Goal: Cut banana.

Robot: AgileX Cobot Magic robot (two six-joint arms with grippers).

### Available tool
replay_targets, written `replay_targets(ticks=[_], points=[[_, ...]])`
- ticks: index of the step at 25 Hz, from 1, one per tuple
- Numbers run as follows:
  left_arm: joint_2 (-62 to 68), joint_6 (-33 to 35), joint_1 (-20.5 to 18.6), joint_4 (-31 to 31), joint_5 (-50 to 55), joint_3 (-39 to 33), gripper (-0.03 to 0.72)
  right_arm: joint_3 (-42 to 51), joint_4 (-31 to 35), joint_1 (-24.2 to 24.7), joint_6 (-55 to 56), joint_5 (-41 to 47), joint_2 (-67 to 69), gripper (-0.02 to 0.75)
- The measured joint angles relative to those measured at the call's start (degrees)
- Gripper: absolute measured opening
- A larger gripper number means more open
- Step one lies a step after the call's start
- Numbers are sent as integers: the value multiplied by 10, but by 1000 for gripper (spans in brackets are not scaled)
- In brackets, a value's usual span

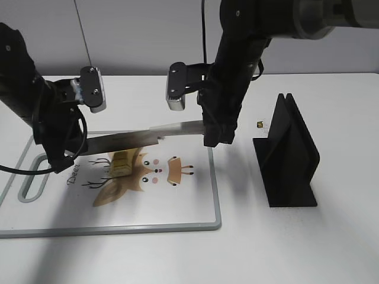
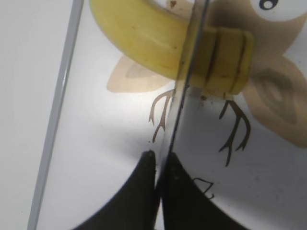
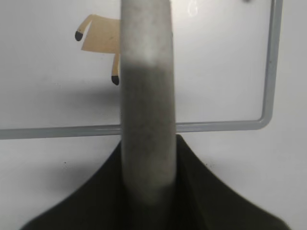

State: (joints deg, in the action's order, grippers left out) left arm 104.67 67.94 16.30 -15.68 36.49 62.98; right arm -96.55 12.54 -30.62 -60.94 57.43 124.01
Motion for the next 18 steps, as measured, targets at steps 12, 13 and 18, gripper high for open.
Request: replay_targets(ticks=[12, 13, 18], points=[[34, 0, -1, -3, -8, 5, 7, -1, 5, 1, 2, -4, 32, 171], [43, 1, -2, -3, -14, 5, 7, -1, 6, 1, 4, -6, 42, 171], [69, 7, -2, -12, -15, 9, 7, -2, 9, 3, 4, -10, 74, 174]])
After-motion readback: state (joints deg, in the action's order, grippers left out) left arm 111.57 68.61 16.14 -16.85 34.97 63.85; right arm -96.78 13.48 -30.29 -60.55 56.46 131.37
